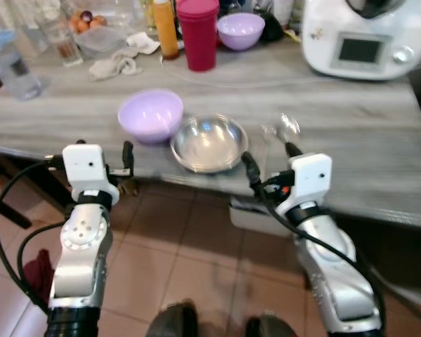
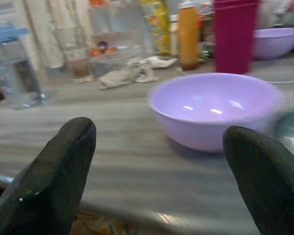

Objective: Setting the table

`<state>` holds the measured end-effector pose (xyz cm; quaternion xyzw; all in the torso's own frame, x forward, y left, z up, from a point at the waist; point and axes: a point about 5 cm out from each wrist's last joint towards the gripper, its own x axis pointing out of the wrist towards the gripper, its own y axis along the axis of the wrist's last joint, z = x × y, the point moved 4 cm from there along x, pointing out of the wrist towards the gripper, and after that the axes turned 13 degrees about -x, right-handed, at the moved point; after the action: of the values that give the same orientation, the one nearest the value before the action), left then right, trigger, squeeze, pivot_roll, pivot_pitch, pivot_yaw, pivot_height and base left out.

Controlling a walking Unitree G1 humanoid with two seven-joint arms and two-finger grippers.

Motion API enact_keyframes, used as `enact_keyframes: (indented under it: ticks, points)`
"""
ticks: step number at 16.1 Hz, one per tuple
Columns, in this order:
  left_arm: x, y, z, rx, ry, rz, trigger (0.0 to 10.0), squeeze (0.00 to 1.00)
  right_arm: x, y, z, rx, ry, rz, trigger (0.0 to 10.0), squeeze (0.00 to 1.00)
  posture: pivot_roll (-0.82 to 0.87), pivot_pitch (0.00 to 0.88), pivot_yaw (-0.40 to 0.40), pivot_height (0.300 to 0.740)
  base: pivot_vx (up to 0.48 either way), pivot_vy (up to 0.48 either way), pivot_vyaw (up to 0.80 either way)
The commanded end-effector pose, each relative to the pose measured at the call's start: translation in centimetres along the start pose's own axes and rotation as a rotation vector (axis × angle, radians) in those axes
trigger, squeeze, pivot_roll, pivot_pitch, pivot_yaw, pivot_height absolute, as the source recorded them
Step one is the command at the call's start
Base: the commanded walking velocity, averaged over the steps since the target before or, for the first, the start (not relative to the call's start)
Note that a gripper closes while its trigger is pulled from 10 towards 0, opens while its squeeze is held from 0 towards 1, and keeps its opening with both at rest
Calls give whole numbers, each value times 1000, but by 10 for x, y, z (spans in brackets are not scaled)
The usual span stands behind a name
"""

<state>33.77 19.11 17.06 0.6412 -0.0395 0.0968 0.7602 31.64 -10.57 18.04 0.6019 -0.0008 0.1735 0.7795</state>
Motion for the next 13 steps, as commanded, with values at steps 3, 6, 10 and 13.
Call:
enact_keyframes:
  ticks: [3,6,10,13]
  points:
    - [1,2,3,13,-10,4,10000,0,0,0,-3,10,3,-1,10000,0,-144,140,78,740,-360,0,0]
    - [-1,-6,6,17,-20,-19,10000,0,1,0,-1,-9,-15,3,10000,0,-147,133,87,740,-365,0,0]
    - [-10,-29,4,41,-38,-74,10000,0,1,-6,18,-88,-118,-20,10000,0,-146,118,94,740,-368,0,0]
    - [-23,-53,-3,56,-88,-129,10000,0,-9,-23,39,-133,-228,-88,10000,0,-145,109,96,740,0,0,0]
